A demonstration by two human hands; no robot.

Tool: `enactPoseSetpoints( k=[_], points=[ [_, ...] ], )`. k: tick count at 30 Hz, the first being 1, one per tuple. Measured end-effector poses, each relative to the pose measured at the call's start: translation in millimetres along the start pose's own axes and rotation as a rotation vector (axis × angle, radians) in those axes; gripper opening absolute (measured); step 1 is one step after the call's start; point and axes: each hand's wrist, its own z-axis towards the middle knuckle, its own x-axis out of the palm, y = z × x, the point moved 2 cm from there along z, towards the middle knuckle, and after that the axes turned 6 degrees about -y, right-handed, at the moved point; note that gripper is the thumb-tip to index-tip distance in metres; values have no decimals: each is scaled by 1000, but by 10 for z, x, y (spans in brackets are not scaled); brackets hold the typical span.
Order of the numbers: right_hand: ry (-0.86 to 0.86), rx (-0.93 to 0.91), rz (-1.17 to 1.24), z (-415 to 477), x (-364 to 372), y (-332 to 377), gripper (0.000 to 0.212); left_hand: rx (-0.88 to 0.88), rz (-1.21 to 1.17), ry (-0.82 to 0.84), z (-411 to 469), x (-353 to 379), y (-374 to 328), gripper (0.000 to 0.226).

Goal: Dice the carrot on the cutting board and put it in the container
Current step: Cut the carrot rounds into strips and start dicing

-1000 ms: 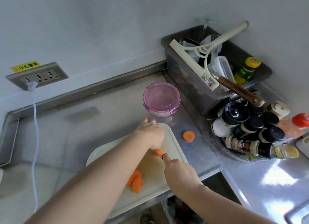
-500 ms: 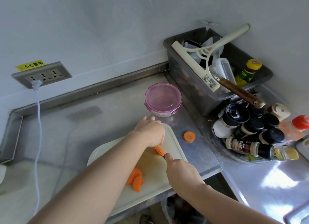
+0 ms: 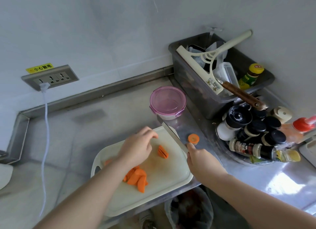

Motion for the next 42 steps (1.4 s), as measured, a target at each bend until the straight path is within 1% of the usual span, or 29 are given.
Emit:
enactPoseSetpoints(
  k=[2,3,4,6,9,12,15,18,21,26,30,33,42],
  points=[
    [3,9,-9,-3,12,-59,26,189,164,301,-3,150,-25,55],
    [11,16,-5,-3,22,-81,26,238,259,398,24,197,-40,60],
    [16,21,-1,-7,34,-98,27,270,337,461,67,230,-57,61],
    [20,21,-8,-23,66,-113,30,309,428,521,153,288,-88,58],
    [57,27,-11,-66,101,-114,29,340,466,547,241,338,-103,46],
    [75,34,3,-93,105,-107,26,367,476,559,287,344,-99,38],
    [88,39,38,-105,112,-98,22,377,476,567,304,350,-80,37],
    [94,51,57,-106,119,-97,19,334,451,575,301,346,-64,37],
    [108,41,80,-99,129,-65,15,194,388,533,212,360,-92,38],
    [132,29,100,-66,218,41,22,-159,242,310,-108,483,-226,27],
    [119,41,101,-73,318,80,16,-326,111,238,-233,548,-226,26],
    [120,33,89,-97,369,100,17,-352,66,221,-255,563,-220,24],
    [133,-4,53,-90,408,125,20,-386,38,208,-254,570,-231,23]
  ],
)
